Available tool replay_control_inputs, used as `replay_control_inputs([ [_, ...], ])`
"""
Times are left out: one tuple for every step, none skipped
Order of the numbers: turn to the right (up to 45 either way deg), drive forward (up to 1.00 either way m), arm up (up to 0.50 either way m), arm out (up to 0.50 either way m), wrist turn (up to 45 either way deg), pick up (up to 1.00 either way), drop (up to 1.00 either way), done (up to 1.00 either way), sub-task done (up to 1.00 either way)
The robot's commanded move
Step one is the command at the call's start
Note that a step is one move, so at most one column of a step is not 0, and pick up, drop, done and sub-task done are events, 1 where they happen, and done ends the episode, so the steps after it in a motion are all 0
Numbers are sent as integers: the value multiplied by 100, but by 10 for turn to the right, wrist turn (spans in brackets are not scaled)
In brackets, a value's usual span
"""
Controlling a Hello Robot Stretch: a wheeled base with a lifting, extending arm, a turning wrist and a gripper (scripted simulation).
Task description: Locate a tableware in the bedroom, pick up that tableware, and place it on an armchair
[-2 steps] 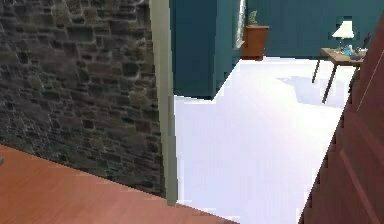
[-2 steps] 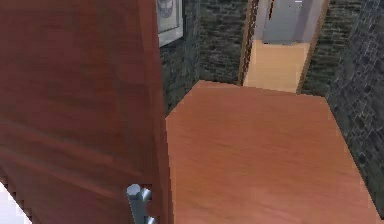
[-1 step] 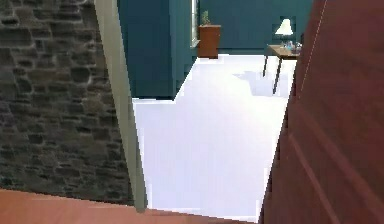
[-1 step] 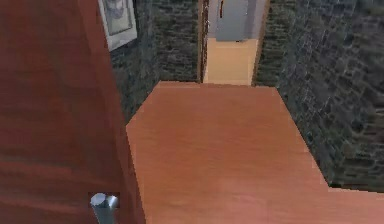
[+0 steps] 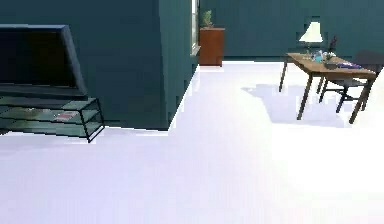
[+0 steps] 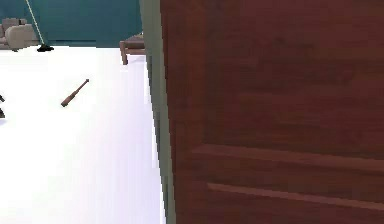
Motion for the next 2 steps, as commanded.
replay_control_inputs([
  [0, 30, 0, 0, 0, 0, 0, 0, 0],
  [360, 0, 0, 0, 0, 0, 0, 0, 0],
])
